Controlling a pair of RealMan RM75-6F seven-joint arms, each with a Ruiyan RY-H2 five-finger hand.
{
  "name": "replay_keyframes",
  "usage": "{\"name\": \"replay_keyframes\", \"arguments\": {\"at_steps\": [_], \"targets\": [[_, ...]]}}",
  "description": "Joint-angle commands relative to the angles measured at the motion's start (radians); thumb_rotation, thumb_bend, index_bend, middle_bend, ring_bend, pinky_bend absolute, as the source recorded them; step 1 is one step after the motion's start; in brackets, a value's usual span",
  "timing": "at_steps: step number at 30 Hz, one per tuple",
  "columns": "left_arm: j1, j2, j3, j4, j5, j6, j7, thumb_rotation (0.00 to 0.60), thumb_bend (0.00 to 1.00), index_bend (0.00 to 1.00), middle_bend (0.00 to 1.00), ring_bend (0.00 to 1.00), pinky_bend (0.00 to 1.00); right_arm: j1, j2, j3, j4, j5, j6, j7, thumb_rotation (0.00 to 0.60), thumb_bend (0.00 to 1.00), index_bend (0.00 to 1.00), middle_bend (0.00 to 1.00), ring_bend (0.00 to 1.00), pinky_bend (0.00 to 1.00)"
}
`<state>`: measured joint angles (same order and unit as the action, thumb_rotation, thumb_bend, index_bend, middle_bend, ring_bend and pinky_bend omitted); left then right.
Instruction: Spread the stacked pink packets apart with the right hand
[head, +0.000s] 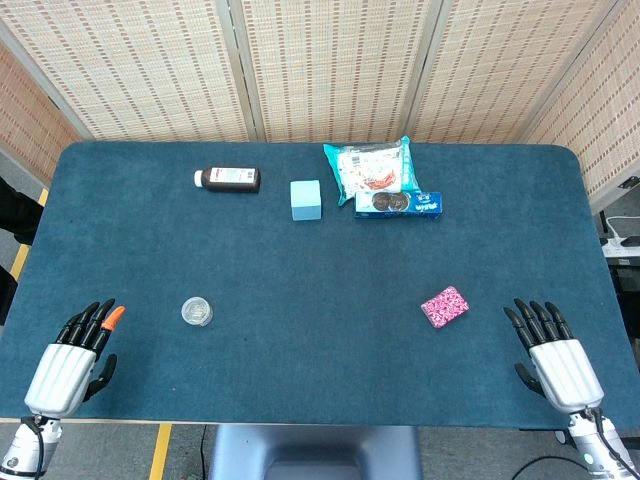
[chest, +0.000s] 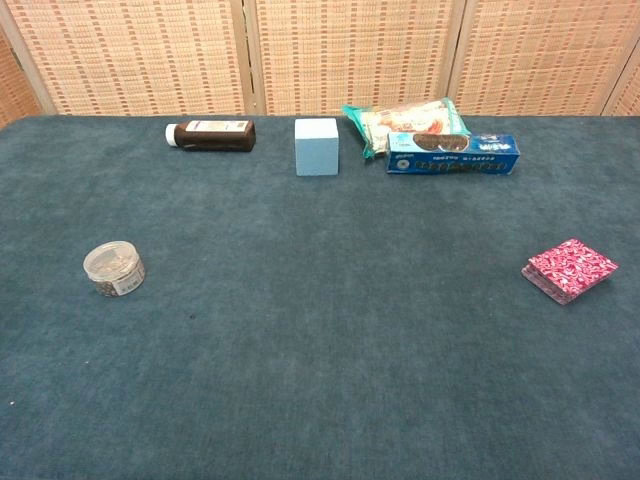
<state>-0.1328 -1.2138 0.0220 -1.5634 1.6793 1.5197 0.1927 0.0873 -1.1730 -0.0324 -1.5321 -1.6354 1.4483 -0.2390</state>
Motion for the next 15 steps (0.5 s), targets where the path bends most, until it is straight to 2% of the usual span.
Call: {"name": "replay_keyframes", "arguments": {"at_steps": [1,9,15], "targets": [[0.001,-0.002,-0.001,0.002,0.003,0.005,-0.001,0.600,0.51,0.00,0.00,0.03,0.17,0.001,0.000,0.000,0.000,0.001,-0.001,0.000,0.600,0.22,0.00,0.00,0.00,0.00],[-0.001,-0.003,-0.005,0.022,0.004,0.011,-0.032,0.600,0.51,0.00,0.00,0.01,0.14,0.036,-0.005,0.026,0.038,0.006,-0.031,0.024,0.600,0.22,0.00,0.00,0.00,0.00],[-0.004,0.001,-0.004,0.018,-0.007,-0.005,-0.032,0.600,0.51,0.00,0.00,0.01,0.14,0.155,-0.005,0.050,0.095,-0.020,-0.168,0.026,0.600,0.22,0.00,0.00,0.00,0.00]]}}
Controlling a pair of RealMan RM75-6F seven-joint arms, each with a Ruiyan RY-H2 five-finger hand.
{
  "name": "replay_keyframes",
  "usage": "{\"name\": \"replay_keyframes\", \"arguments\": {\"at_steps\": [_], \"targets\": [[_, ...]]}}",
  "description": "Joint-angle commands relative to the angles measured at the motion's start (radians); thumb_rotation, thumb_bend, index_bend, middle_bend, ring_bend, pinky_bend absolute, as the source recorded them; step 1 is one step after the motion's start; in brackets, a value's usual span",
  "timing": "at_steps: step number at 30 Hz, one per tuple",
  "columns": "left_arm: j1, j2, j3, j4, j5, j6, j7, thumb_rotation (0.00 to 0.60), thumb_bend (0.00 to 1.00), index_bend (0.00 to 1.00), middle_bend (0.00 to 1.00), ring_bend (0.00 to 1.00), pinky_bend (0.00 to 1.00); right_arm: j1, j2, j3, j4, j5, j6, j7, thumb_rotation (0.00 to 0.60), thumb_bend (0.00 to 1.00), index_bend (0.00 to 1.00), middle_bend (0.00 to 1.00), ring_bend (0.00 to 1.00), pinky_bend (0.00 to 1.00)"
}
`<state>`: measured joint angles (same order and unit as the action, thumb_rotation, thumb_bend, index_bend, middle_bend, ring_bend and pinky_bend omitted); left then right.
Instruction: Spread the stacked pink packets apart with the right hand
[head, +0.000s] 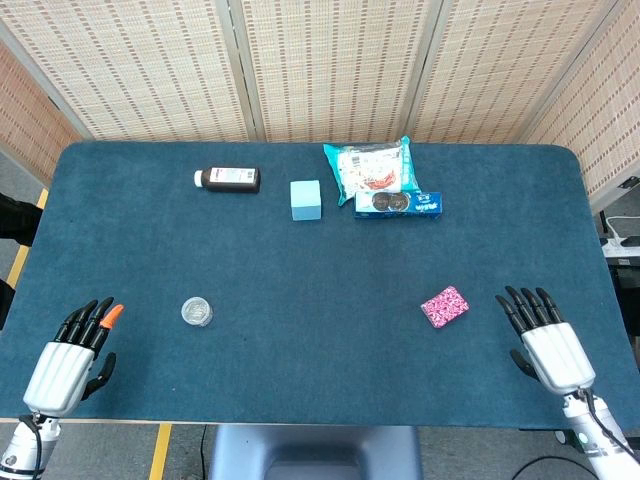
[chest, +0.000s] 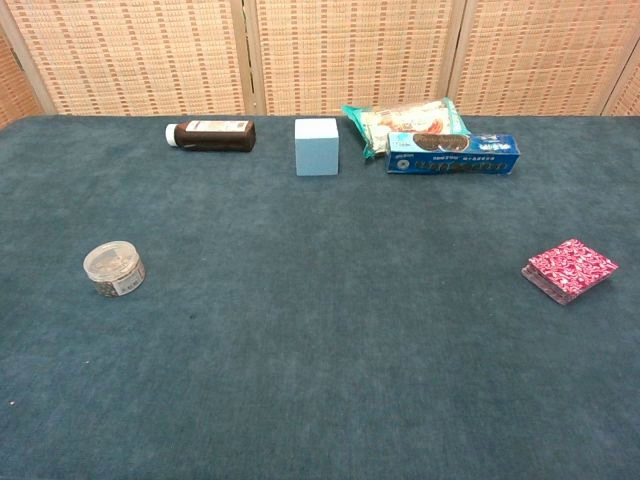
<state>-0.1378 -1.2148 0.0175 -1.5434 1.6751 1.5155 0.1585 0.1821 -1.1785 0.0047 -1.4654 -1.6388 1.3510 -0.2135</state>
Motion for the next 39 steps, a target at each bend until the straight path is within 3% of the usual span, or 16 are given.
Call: {"name": "replay_keyframes", "arguments": {"at_steps": [1,9,23,39], "targets": [[0.001,0.003,0.001,-0.004,-0.005,-0.002,0.004,0.600,0.51,0.00,0.00,0.01,0.14,0.086,0.001,0.014,0.034,-0.026,-0.099,-0.001,0.600,0.22,0.00,0.01,0.00,0.00],[-0.005,0.002,-0.004,-0.013,-0.023,-0.023,0.019,0.600,0.51,0.00,0.00,0.01,0.14,0.200,-0.048,0.011,0.100,-0.056,-0.236,-0.050,0.600,0.22,0.14,0.12,0.00,0.00],[-0.005,0.006,-0.004,-0.011,-0.028,-0.024,0.007,0.600,0.51,0.00,0.00,0.01,0.14,0.281,-0.170,0.019,0.226,0.006,-0.343,-0.111,0.600,0.22,0.19,0.16,0.00,0.00],[-0.011,0.010,-0.005,-0.022,-0.046,-0.046,0.023,0.600,0.51,0.00,0.00,0.01,0.15,0.329,-0.229,0.021,0.276,0.077,-0.403,-0.166,0.600,0.22,0.24,0.19,0.00,0.00]]}}
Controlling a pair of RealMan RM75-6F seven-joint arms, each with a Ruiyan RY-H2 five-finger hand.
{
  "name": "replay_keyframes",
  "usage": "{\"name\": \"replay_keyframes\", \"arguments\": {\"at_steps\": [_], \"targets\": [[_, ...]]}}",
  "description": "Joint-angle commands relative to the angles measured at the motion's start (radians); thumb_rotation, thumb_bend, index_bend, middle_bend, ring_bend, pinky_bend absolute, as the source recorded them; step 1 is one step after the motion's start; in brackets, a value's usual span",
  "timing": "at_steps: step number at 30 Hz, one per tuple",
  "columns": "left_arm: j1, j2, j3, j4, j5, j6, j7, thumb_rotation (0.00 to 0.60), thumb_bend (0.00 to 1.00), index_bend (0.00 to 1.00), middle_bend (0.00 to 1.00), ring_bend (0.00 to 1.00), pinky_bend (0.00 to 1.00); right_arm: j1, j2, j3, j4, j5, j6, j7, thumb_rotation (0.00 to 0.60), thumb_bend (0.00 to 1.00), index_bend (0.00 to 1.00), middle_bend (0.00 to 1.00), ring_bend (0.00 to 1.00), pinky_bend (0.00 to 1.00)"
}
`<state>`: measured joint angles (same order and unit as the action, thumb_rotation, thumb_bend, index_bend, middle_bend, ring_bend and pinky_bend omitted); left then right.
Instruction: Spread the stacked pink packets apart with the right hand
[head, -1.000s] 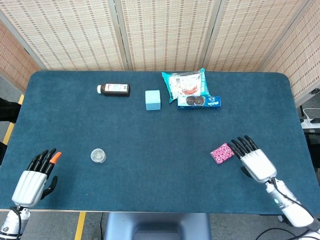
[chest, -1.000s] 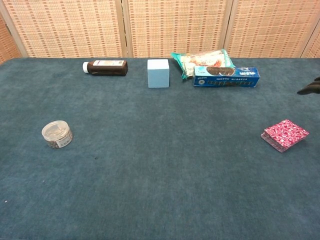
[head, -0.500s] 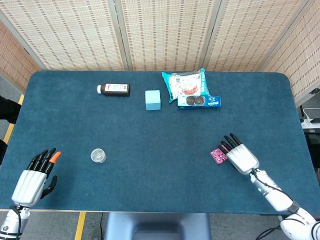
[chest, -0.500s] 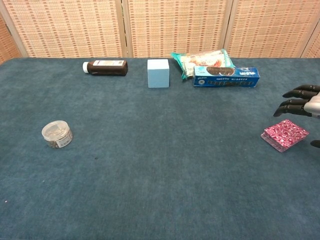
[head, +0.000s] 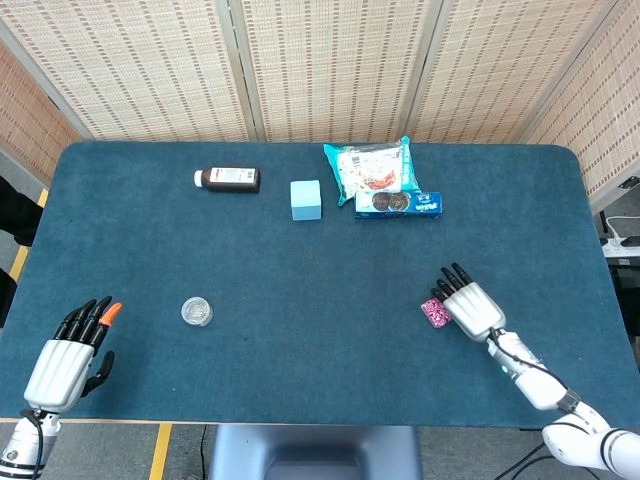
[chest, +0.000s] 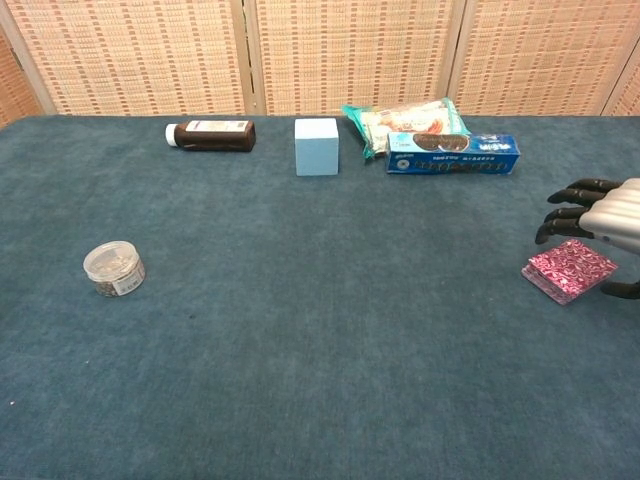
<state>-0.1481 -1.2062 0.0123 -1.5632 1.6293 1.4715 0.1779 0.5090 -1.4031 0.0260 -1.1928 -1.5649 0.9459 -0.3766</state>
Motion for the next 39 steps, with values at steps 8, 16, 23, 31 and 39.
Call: {"name": "replay_keyframes", "arguments": {"at_steps": [8,16,23,31,39], "targets": [[-0.002,0.001,-0.001,0.000,-0.006,-0.004,0.005,0.600,0.51,0.00,0.00,0.01,0.15,0.011,-0.024,-0.004,0.019,0.027,-0.002,-0.021,0.600,0.22,0.30,0.23,0.00,0.00],[-0.001,0.001,0.001,0.001,-0.004,-0.002,0.003,0.600,0.51,0.00,0.00,0.01,0.15,0.013,-0.042,-0.010,0.036,0.029,0.022,-0.026,0.600,0.22,0.36,0.28,0.04,0.00],[0.000,0.002,0.002,0.000,0.000,0.001,0.002,0.600,0.51,0.00,0.00,0.01,0.15,0.010,-0.055,-0.016,0.059,0.018,0.056,-0.021,0.600,0.22,0.51,0.37,0.14,0.00],[0.002,0.003,0.004,-0.001,0.004,0.006,0.001,0.600,0.51,0.00,0.00,0.01,0.15,0.005,-0.039,-0.025,0.037,0.000,0.098,-0.007,0.600,0.22,0.56,0.39,0.17,0.00],[0.002,0.004,0.005,-0.003,0.008,0.007,0.002,0.600,0.51,0.00,0.00,0.01,0.15,-0.011,0.043,-0.052,-0.140,-0.064,0.175,-0.044,0.600,0.22,0.57,0.40,0.18,0.00]]}}
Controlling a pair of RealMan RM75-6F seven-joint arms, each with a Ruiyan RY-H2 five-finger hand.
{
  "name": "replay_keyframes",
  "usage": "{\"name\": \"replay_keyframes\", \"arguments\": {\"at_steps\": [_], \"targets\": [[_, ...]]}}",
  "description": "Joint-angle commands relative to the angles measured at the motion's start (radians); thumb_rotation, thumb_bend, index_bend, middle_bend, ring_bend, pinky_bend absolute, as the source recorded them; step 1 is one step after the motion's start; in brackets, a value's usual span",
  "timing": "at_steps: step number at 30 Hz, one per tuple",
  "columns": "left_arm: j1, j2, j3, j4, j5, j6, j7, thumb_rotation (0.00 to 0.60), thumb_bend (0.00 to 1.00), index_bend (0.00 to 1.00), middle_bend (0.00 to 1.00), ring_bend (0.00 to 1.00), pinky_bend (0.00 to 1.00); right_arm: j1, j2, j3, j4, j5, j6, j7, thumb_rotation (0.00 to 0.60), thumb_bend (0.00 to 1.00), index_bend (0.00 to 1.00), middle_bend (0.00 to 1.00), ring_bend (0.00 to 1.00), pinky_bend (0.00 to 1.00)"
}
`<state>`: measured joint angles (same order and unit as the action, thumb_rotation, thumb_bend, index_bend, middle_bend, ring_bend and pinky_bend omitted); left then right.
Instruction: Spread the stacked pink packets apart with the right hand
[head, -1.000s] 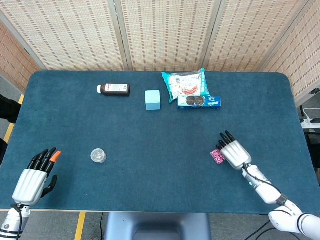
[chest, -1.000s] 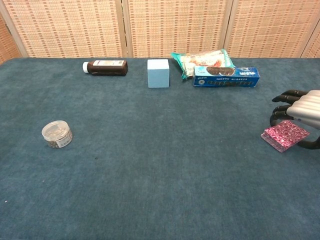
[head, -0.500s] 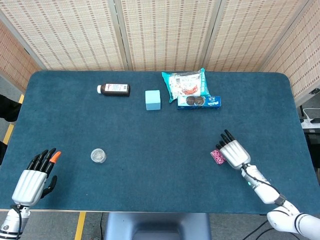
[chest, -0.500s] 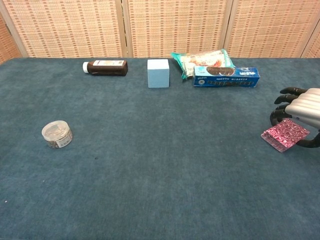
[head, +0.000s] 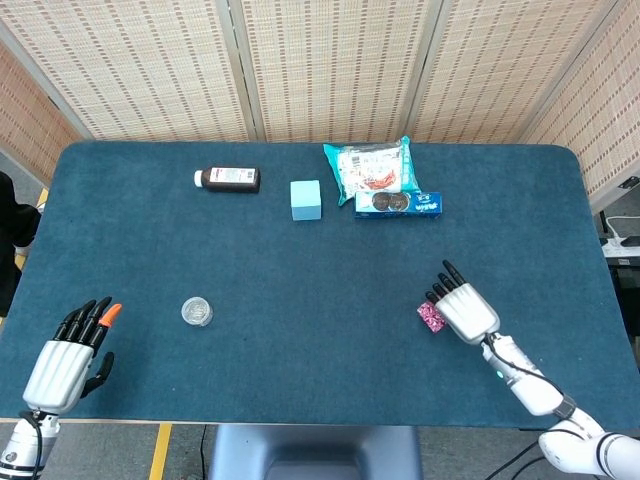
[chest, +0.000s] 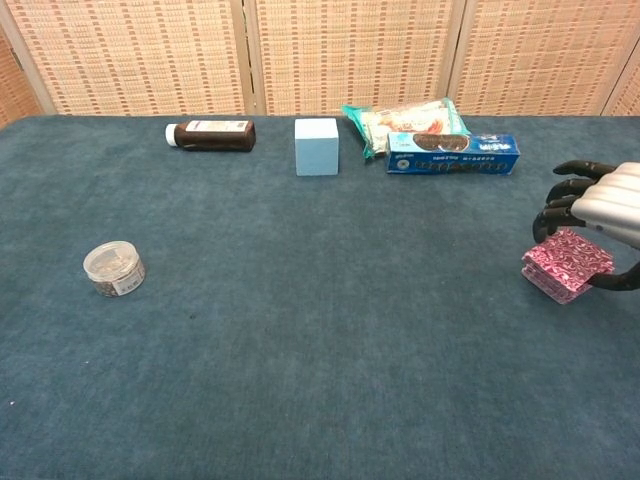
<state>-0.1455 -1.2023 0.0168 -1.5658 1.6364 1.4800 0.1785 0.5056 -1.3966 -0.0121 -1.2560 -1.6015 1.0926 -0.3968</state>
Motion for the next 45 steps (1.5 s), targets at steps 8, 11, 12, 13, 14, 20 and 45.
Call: {"name": "replay_keyframes", "arguments": {"at_steps": [8,11,12,13,14,20,45], "targets": [[-0.001,0.000,0.004,-0.004,0.009,0.000,0.003,0.600,0.51,0.00,0.00,0.01,0.15,0.001,0.015,-0.064,-0.208,-0.102,0.002,-0.138,0.600,0.22,0.56,0.40,0.18,0.00],[0.003,0.004,0.006,-0.004,0.012,0.007,-0.002,0.600,0.51,0.00,0.00,0.01,0.15,0.000,-0.015,-0.068,-0.206,-0.093,-0.025,-0.190,0.600,0.22,0.52,0.40,0.18,0.00],[0.003,0.004,0.006,-0.003,0.013,0.008,-0.003,0.600,0.51,0.00,0.00,0.01,0.15,-0.001,-0.023,-0.068,-0.205,-0.087,-0.032,-0.203,0.600,0.22,0.48,0.39,0.18,0.00],[0.004,0.004,0.007,-0.003,0.014,0.009,-0.004,0.600,0.51,0.00,0.00,0.01,0.15,-0.003,-0.030,-0.068,-0.202,-0.082,-0.037,-0.213,0.600,0.22,0.45,0.39,0.18,0.00],[0.003,0.004,0.007,-0.002,0.014,0.007,-0.005,0.600,0.51,0.00,0.00,0.01,0.15,-0.005,-0.038,-0.069,-0.198,-0.076,-0.043,-0.223,0.600,0.22,0.42,0.37,0.17,0.00],[0.001,0.005,0.006,0.002,0.012,0.002,-0.009,0.600,0.51,0.00,0.00,0.01,0.15,-0.012,-0.055,-0.069,-0.195,-0.031,-0.081,-0.269,0.600,0.22,0.23,0.25,0.12,0.00],[-0.008,-0.003,0.010,-0.009,0.008,-0.024,0.018,0.600,0.51,0.00,0.00,0.01,0.15,-0.004,0.042,0.016,-0.020,0.077,-0.066,-0.113,0.600,0.22,0.04,0.02,0.00,0.00]]}}
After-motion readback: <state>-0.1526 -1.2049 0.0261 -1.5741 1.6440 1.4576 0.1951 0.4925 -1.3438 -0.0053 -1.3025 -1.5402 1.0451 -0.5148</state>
